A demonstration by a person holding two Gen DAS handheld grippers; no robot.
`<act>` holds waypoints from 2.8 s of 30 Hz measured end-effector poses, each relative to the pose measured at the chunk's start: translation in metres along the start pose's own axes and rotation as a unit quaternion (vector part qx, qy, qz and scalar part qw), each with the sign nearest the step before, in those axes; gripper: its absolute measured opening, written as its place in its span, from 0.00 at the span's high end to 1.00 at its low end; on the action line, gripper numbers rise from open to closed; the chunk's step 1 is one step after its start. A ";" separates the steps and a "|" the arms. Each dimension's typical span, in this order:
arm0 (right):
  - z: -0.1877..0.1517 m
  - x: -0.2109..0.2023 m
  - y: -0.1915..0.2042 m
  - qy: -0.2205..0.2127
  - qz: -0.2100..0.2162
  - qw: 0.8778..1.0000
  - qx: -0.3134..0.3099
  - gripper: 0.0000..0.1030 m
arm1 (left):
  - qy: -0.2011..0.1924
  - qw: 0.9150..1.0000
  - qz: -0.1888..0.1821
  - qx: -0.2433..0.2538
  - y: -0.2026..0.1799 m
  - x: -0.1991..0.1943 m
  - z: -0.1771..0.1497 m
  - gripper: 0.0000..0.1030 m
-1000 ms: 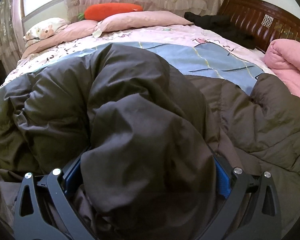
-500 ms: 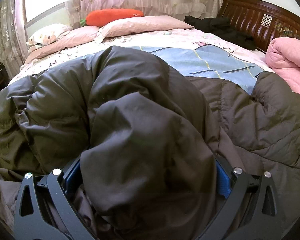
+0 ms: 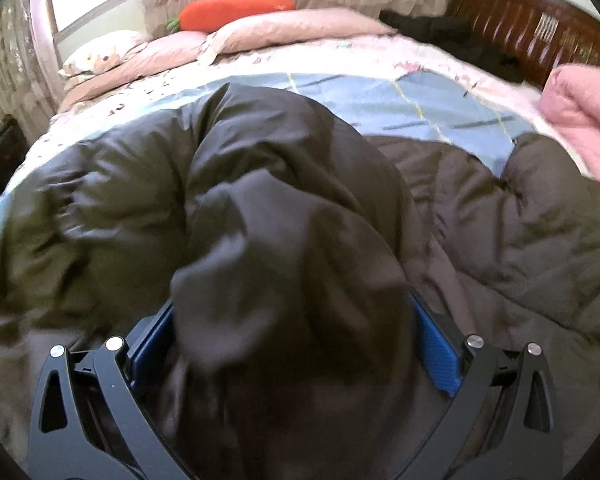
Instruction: Fold large clothes
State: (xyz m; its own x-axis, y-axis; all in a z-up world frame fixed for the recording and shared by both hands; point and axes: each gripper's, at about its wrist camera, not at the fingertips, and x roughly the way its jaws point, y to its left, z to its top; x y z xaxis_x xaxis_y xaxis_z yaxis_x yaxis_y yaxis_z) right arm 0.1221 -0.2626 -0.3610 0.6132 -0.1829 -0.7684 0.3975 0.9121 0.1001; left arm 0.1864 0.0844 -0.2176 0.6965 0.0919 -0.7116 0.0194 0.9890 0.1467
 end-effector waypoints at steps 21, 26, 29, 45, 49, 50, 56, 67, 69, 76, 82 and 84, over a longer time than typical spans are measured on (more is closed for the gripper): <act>-0.092 -0.177 -0.196 0.019 -0.188 0.965 0.181 0.01 | 0.034 0.975 -0.217 0.006 -0.301 -0.046 -0.107 0.91; -0.087 -0.159 -0.204 0.044 -0.178 0.963 0.197 0.01 | 0.104 0.949 -0.292 -0.049 -0.294 -0.019 -0.127 0.07; -0.076 -0.152 -0.194 0.048 -0.168 0.969 0.175 0.01 | 0.142 0.936 -0.321 -0.041 -0.297 -0.020 -0.122 0.03; -0.038 -0.125 -0.099 0.036 -0.088 0.986 0.141 0.01 | -0.118 0.974 -0.180 -0.074 -0.083 -0.025 -0.024 0.02; -0.027 -0.124 -0.043 -0.001 -0.029 0.991 0.134 0.01 | -0.097 0.965 -0.157 -0.188 -0.032 0.067 -0.053 0.02; -0.024 -0.125 -0.033 -0.011 -0.019 0.991 0.131 0.01 | -0.061 0.969 -0.150 -0.187 -0.035 0.090 -0.058 0.02; 0.004 -0.095 0.058 -0.056 0.095 0.989 0.100 0.01 | -0.050 0.981 -0.107 -0.153 -0.059 0.136 -0.098 0.02; 0.000 0.023 0.113 -0.077 0.035 0.992 -0.094 0.01 | -0.049 0.965 -0.173 -0.190 -0.044 0.152 -0.112 0.02; -0.003 0.019 0.120 -0.094 -0.014 0.982 -0.163 0.01 | -0.049 0.966 -0.171 -0.187 -0.048 0.154 -0.112 0.02; -0.003 0.024 0.090 -0.073 -0.083 0.979 -0.171 0.01 | -0.046 0.968 -0.176 -0.173 -0.055 0.154 -0.110 0.02; -0.005 0.026 0.018 -0.031 -0.045 0.996 -0.065 0.01 | -0.046 0.969 -0.175 -0.169 -0.056 0.155 -0.110 0.02; -0.006 0.037 0.014 -0.023 -0.019 0.998 -0.051 0.01 | -0.045 0.969 -0.173 -0.169 -0.056 0.155 -0.110 0.02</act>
State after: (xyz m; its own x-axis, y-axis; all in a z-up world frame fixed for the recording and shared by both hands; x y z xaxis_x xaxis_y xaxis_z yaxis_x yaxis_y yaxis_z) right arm 0.1463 -0.2542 -0.3915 0.6310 -0.2328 -0.7400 0.3509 0.9364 0.0046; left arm 0.2139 0.0556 -0.4120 0.7506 -0.2470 -0.6129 0.0374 0.9419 -0.3338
